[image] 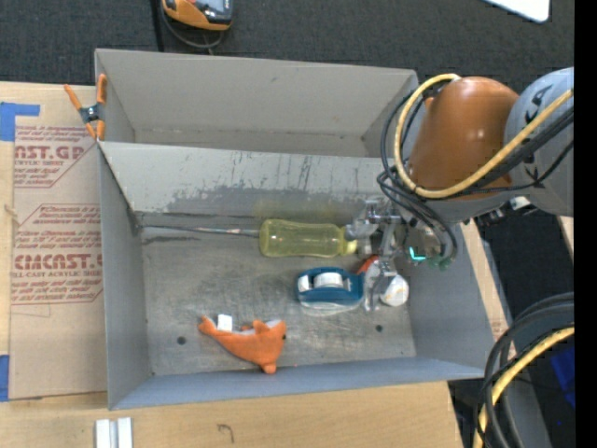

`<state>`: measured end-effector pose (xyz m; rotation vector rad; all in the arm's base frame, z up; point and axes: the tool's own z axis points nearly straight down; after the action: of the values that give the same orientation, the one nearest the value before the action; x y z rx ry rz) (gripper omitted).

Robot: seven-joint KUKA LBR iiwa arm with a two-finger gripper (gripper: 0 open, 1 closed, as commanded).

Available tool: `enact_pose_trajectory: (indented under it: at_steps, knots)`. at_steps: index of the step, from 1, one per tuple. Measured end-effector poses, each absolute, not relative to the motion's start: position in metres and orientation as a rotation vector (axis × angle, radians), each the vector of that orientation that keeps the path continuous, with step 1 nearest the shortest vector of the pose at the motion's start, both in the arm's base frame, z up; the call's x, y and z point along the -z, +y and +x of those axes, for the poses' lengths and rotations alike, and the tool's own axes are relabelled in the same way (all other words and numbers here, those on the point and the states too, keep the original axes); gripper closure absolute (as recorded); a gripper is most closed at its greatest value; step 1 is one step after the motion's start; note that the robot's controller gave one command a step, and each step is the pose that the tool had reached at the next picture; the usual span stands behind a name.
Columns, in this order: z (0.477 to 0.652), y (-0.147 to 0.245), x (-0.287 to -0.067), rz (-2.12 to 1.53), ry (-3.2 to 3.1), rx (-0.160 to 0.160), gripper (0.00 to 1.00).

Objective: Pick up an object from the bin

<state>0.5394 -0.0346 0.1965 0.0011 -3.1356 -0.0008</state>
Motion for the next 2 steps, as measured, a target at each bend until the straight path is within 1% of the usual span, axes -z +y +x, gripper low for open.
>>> enact_pose_trajectory:
  at_steps: [1,2]
  knots:
    - [0.541,-0.035,-0.2,0.001,-3.143,0.0,0.0]
    - [0.556,-0.028,-0.096,0.282,-3.133,-0.007,1.0]
